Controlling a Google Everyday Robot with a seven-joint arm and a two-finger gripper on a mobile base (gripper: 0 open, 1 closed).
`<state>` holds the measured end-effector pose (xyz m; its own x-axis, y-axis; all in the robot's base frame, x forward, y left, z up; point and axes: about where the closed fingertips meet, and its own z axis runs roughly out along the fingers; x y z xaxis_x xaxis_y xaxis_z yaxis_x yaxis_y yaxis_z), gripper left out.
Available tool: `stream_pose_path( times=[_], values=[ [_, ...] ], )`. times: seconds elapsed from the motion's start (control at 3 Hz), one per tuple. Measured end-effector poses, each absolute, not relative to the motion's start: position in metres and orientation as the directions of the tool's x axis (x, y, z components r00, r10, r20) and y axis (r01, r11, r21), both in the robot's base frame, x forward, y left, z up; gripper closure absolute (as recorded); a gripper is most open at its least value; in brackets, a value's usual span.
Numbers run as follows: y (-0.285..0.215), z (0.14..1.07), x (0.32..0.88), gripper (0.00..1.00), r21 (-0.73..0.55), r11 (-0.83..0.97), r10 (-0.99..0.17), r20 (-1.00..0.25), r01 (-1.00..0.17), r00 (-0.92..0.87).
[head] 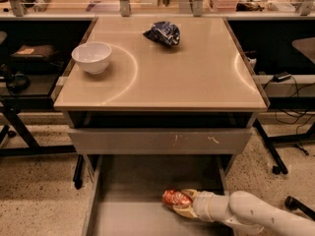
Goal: Place coke can into middle drawer
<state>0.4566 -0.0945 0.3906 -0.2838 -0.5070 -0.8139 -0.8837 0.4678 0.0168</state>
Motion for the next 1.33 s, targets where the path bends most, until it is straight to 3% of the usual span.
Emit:
stream_pose_path(
  times=[0.33, 1.33],
  values=[
    [-0.0928, 0.3872, 0.4554, 0.82, 0.023, 0.468, -0.503, -0.815, -0.884, -0.287],
    [-0.0927, 0.3871, 0.4554, 0.1, 0.023, 0.468, -0.503, -0.815, -0.884, -0.287]
  ],
)
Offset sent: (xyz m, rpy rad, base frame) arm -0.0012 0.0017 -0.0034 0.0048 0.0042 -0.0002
